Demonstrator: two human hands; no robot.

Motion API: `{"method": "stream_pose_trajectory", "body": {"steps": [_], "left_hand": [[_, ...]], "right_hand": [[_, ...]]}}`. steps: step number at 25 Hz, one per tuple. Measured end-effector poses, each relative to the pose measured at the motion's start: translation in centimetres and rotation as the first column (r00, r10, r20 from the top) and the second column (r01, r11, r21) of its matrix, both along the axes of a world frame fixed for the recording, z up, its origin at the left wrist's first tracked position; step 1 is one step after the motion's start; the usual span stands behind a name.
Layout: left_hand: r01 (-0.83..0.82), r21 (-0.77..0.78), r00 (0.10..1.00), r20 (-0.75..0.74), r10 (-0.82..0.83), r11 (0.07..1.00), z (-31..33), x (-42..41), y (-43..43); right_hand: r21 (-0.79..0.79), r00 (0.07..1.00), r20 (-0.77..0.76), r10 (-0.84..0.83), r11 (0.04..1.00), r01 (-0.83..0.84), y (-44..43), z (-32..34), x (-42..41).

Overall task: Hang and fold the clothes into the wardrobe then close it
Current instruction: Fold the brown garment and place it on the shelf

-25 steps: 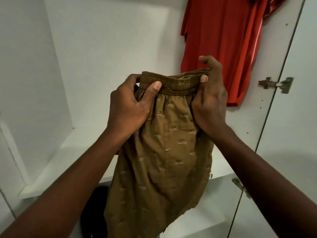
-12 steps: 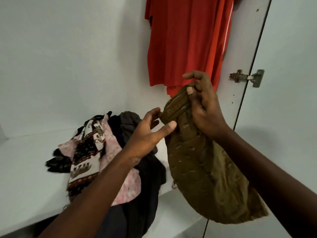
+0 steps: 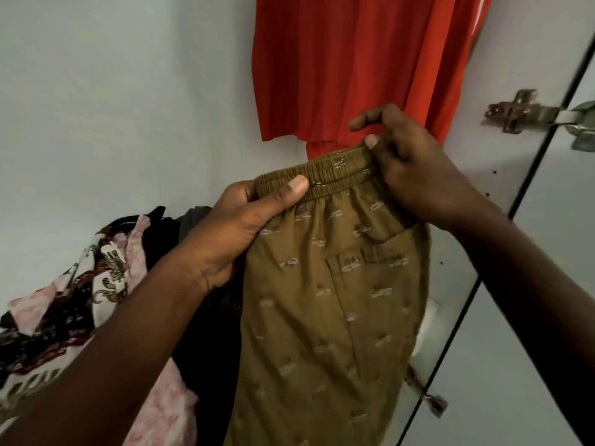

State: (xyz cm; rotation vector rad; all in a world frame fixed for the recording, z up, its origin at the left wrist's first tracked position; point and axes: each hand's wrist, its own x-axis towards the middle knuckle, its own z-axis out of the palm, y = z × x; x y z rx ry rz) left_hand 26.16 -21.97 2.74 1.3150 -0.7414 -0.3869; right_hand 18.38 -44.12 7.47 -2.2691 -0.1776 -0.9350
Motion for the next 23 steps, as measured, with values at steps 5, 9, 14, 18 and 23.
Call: {"method": "stream_pose_trajectory", "body": {"steps": [5, 9, 14, 18, 23], "left_hand": [[-0.288, 0.196, 0.926, -0.193, 0.325, 0.937, -8.5, 8.8, -5.2], [-0.506, 0.300, 0.857, 0.073, 0.509, 0.809, -15.8, 13.5, -6.3], [-0.550, 0.424, 0.830, 0.377, 0.412, 0.720, -16.9, 17.6, -3.7], [-0.567, 0.477, 0.794, 0.534, 0.291, 0.672, -17.2, 20.2, 0.5], [-0.663, 0.536, 0.713, 0.663, 0.226, 0.522, -17.5, 24.1, 3.1]], "right_hand": [[0.066, 0.958, -0.241, -0.159, 0.982, 0.179, -4.3, -10.8, 13.4], [0.016, 0.858, -0.456, -0.235, 0.962, 0.272, -3.7, -20.2, 19.5], [-0.060, 0.870, -0.401, -0.288, 0.955, 0.289, -2.6, -22.4, 22.7], [-0.212, 0.894, -0.354, -0.276, 0.954, 0.211, -0.4, -22.4, 25.1], [-0.425, 0.918, -0.228, -0.325, 0.881, 0.206, 1.4, -22.9, 29.0]]}}
